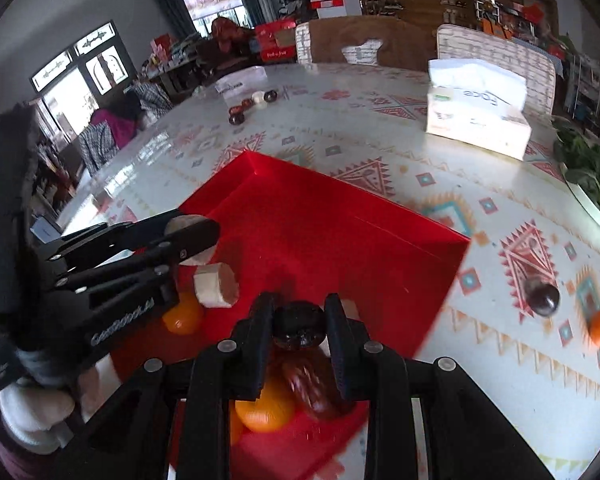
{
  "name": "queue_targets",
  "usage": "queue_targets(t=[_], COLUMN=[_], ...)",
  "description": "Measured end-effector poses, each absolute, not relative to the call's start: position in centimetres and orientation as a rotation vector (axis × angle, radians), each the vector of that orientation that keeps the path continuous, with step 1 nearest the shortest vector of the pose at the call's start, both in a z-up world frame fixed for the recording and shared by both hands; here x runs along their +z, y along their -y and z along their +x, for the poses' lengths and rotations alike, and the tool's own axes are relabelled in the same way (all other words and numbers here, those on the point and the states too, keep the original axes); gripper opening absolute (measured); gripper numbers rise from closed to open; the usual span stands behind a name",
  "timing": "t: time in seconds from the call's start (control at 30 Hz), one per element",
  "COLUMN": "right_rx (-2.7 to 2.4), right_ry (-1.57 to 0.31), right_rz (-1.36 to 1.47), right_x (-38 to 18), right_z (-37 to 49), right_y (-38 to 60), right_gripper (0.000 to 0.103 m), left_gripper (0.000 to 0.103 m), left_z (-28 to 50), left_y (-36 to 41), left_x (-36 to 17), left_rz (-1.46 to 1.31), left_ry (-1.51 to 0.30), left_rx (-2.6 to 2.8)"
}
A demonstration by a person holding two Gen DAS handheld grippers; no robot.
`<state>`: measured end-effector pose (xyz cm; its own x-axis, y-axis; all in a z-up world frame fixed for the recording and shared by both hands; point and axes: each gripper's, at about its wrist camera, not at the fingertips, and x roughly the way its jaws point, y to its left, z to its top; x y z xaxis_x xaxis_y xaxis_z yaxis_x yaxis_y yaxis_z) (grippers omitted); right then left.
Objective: Organize fruits
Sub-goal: 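Drop the beige cube into the red tray with the left tool, then lower the dark round fruit into the red tray and open the right tool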
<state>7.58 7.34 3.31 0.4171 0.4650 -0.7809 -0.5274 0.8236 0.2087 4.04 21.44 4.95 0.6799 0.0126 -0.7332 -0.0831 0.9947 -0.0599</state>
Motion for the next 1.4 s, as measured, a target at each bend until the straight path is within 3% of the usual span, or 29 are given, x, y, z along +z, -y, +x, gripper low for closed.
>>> queue_targets(t=[0.03, 0.17, 0.27, 0.47, 0.67, 0.97, 1.23, 1.4], right_rx=[0.619, 0.613, 0.607, 0.575, 0.523, 0.575, 0.656, 0.570], right_ry=[-0.960, -0.936, -0.922, -0.890, -0.855, -0.907, -0.917, -0.919], right_rz=[-0.078, -0.053, -0.026, 0.007, 0.058, 0.353, 0.339, 0.175], right_x=[3.1, 3.2, 3.8, 5.1, 6.9, 6.4, 6.9, 6.5], right_z=[7.8, 8.3, 8.3, 7.1, 5.0, 3.3, 4.1, 4.4], right_y=[-7.6, -7.9, -7.2, -3.6, 2.3, 10.5, 5.6, 3.6], right_gripper=[0.030, 0.030, 0.031, 0.031, 0.031, 0.031, 0.031, 0.031], left_gripper=[0.036, 0.057, 0.060, 0.077, 0.078, 0.078, 0.078, 0.079], left_z=[3.8, 2.4, 0.6, -2.8, -5.6, -9.4, -12.2, -13.5], left_y=[-21.7, -22.4, -22.5, -20.9, -18.8, -16.3, -18.9, -20.2], left_x=[5.1, 6.2, 7.8, 10.6, 11.7, 11.8, 11.5, 11.9], left_rz=[-0.107, -0.159, -0.178, -0.190, -0.240, -0.286, -0.351, -0.328], left_ry=[-0.813, -0.759, -0.707, -0.629, -0.603, -0.576, -0.564, -0.537], left_rx=[0.052, 0.050, 0.051, 0.040, 0.000, -0.013, 0.060, 0.066])
